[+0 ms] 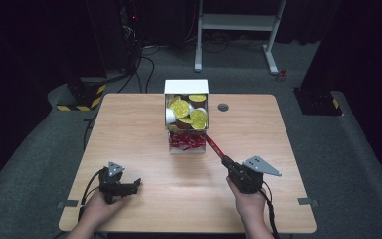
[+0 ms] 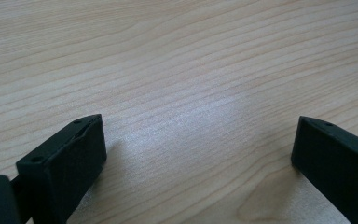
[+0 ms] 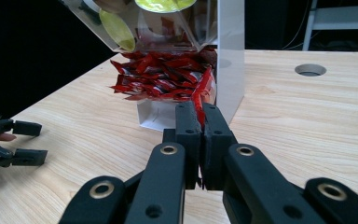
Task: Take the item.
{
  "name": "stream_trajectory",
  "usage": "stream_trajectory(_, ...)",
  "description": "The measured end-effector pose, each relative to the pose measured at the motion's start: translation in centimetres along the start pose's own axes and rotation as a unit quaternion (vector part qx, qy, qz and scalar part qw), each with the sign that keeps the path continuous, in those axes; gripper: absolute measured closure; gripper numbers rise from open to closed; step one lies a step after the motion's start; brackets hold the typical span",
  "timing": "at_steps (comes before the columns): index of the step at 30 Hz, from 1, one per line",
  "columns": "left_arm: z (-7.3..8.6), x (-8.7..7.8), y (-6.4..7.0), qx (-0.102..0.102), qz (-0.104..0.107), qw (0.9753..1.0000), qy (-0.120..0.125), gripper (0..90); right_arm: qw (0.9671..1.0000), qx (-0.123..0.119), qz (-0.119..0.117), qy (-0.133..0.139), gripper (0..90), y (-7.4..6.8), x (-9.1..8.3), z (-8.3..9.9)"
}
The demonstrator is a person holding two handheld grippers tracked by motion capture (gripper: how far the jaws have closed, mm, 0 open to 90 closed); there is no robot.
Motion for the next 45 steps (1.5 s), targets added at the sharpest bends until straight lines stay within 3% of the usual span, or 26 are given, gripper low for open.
stream_trajectory(13,0.0,0.0,0.0,0.0,0.0,1.0,0.0,3.5,0.9998,-0.005,0.018,0.005,88.3,1.1,-0.9,-0.2)
stream_trajectory(27,0.0,0.0,0.0,-0.001,0.0,1.0,0.0,3.5,0.9983,-0.018,0.055,0.005,88.3,3.4,-1.2,-0.8)
stream_trajectory(36,0.0,0.0,0.0,0.0,-0.002,1.0,0.001,3.5,0.9962,-0.028,0.083,-0.005,88.3,5.1,-0.2,-1.3)
stream_trajectory(45,0.0,0.0,0.0,0.0,0.0,1.0,0.0,3.5,0.9946,-0.041,0.094,-0.017,88.3,6.1,1.5,-1.7)
Point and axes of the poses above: each handheld gripper's, and its own axes: x roughly forward along the jaws, z roughly out of its underside, y roughly to its right, the point moved 4 cm from there along x, roughly forward along the jaws, and after that the axes turned 15 degrees about y, right-handed, at the moved point
